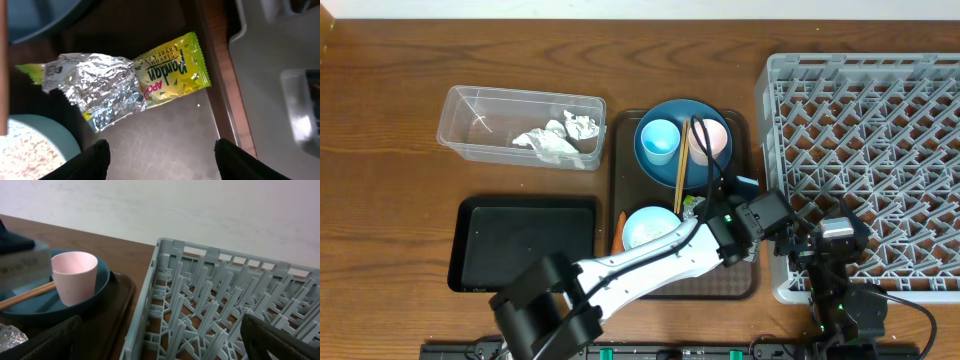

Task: Sort waste into correct bins and load items into the dishwasher rack
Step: 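Lower the left gripper and grasp the foil and yellow wrappers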

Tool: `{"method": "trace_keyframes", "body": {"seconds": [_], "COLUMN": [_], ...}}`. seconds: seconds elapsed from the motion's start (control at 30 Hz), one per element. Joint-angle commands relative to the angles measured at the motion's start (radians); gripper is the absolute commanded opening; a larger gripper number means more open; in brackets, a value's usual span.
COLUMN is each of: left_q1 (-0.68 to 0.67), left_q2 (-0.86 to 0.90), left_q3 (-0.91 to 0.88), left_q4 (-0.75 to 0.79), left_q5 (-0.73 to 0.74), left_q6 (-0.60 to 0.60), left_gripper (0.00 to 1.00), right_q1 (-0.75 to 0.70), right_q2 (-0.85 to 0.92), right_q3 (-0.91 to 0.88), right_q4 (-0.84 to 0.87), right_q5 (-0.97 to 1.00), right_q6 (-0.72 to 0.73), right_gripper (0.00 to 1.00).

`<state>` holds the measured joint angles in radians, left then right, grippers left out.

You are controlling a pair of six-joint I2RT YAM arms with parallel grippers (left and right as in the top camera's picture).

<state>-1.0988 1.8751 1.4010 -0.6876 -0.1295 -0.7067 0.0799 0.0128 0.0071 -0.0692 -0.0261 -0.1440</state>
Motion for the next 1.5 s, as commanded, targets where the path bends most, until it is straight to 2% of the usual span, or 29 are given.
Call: {"method": "trace_keyframes", "body": {"seconds": [0.0, 0.67, 1.2, 1.47], "left_q1": [0.003, 0.042, 0.042, 0.042], "left_q2": [0.037, 0.153, 0.192, 0.194], "left_q3": [-0.006, -0.006, -0.006, -0.006], "left_q4": [0.015, 0.035, 0.039, 0.038], "left_q5": [-0.029, -0.029, -0.028, -0.028], "left_q6": [-0.01, -0.01, -0.01, -0.01], "left_gripper": [0.7, 0.7, 0.7, 0.67], "right_q1": [-0.014, -0.014, -0.014, -0.014], "right_q2": [-0.002, -0.002, -0.002, -0.002], "right_q3": [-0.002, -0.002, -0.002, -0.002], "right_q4": [-0.003, -0.003, -0.003, -0.003], "right_q5": [0.0, 0.0, 0.0, 0.0], "right_q6": [-0.011, -0.011, -0.011, -0.011], "right_gripper": [0.99, 0.99, 0.99, 0.99]}}
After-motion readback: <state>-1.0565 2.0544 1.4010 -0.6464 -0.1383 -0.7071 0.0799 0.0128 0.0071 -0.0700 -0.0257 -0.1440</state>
